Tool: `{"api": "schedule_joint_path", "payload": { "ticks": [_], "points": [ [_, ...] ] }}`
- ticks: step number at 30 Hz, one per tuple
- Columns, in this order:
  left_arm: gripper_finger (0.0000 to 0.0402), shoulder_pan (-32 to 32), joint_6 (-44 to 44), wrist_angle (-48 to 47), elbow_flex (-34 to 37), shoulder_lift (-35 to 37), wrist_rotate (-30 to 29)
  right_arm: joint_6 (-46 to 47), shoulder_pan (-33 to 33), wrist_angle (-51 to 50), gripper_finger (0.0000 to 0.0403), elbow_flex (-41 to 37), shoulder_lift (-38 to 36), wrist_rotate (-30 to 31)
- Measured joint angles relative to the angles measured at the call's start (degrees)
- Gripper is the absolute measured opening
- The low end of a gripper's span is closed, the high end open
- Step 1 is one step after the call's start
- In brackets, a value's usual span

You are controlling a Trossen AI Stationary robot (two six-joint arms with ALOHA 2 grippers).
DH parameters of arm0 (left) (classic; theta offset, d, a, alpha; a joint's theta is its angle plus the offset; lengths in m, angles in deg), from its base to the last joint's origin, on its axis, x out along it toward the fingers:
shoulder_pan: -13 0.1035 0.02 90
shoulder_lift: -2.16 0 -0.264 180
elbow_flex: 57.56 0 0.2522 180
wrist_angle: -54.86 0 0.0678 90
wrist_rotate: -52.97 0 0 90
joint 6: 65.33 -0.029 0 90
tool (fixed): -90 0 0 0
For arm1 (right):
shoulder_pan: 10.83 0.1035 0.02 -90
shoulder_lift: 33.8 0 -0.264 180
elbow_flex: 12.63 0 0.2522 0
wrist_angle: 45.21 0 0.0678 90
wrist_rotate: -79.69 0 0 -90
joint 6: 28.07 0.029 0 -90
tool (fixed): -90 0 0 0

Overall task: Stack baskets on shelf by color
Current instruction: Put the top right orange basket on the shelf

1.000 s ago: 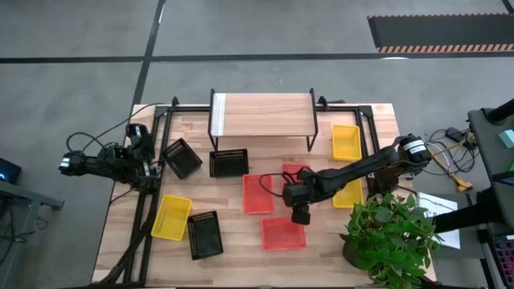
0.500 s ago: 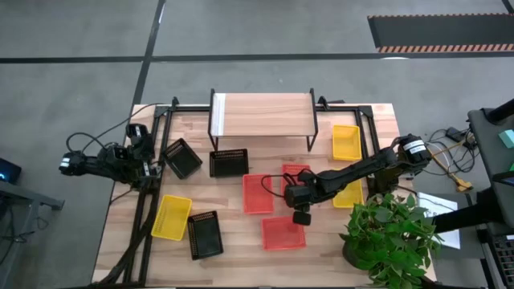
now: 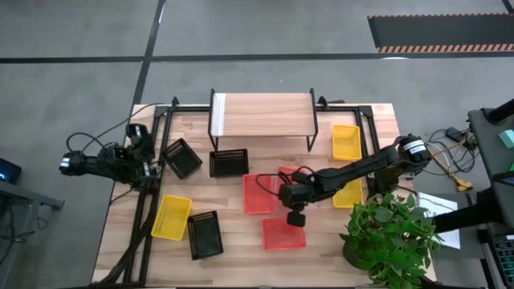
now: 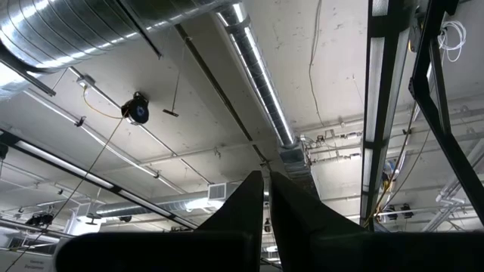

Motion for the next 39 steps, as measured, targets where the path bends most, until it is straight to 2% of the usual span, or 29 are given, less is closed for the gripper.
{"api": "schedule_joint_path", "payload": {
  "ticks": [11, 29, 35, 39],
  "points": [
    [0.0008, 0.0, 0.02, -0.02, 0.0, 0.0, 0.0, -0.16, 0.27, -9.59, 0.0013, 9.35, 0.0, 0.04],
    [0.0008, -0.02, 0.02, -0.07, 0.0, 0.0, 0.0, -4.5, 2.02, -15.75, 0.0009, 26.57, -0.11, -1.46],
    [0.0008, -0.01, 0.21, -0.11, 0.0, 0.0, 0.0, -11.57, 2.23, -15.9, 0.0009, 32.66, -0.11, -0.43],
    [0.0008, 0.0, 0.24, -0.15, 0.0, 0.0, 0.0, -19.58, 2.23, -14.36, 0.0009, 35.94, -0.11, 5.44]
  ]
}}
